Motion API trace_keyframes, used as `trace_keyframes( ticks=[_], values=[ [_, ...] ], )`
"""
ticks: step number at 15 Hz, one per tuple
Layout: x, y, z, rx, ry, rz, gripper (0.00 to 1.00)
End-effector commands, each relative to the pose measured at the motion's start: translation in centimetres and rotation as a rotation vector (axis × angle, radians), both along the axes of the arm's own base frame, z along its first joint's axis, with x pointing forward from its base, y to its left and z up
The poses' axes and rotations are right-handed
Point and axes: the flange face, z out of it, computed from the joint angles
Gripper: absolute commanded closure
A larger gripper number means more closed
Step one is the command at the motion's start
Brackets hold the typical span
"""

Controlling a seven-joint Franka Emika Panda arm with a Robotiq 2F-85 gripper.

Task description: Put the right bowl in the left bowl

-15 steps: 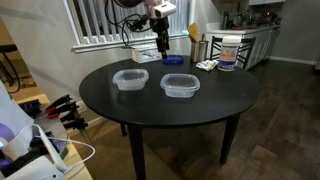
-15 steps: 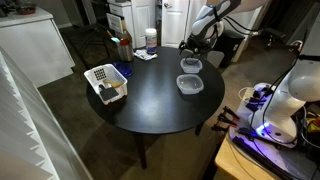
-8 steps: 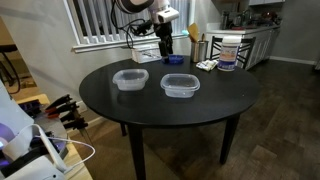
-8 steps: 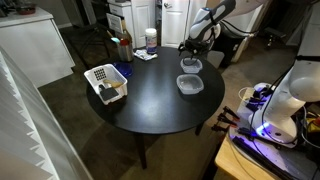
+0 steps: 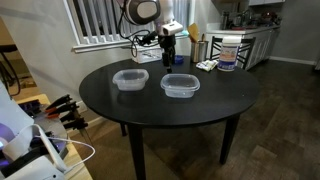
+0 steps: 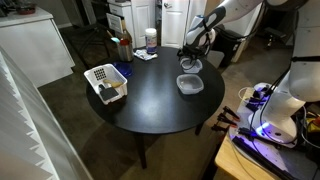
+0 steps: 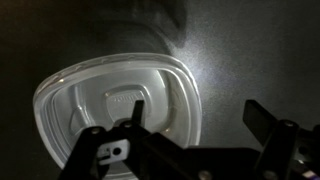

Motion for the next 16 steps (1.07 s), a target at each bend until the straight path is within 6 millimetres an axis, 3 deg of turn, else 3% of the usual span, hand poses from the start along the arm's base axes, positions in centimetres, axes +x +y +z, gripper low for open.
trace_keyframes(
  ticks=[1,2,3,4,7,14,16],
  values=[
    [1.7,-1.6,-4.3,-0.028,0.070,-0.060,0.00],
    [1.9,-2.0,-5.1,-0.032,0.085,-0.065,0.00],
    [2.2,-2.2,-5.8,-0.032,0.097,-0.067,0.25],
    [2.4,-2.3,-6.3,-0.034,0.111,-0.066,0.27],
    [3.0,-2.0,-6.8,-0.045,0.127,-0.059,0.47],
    [3.5,1.3,-5.3,-0.095,0.117,-0.004,0.92],
    [3.6,2.2,-4.8,-0.120,0.117,0.013,0.99]
  ],
)
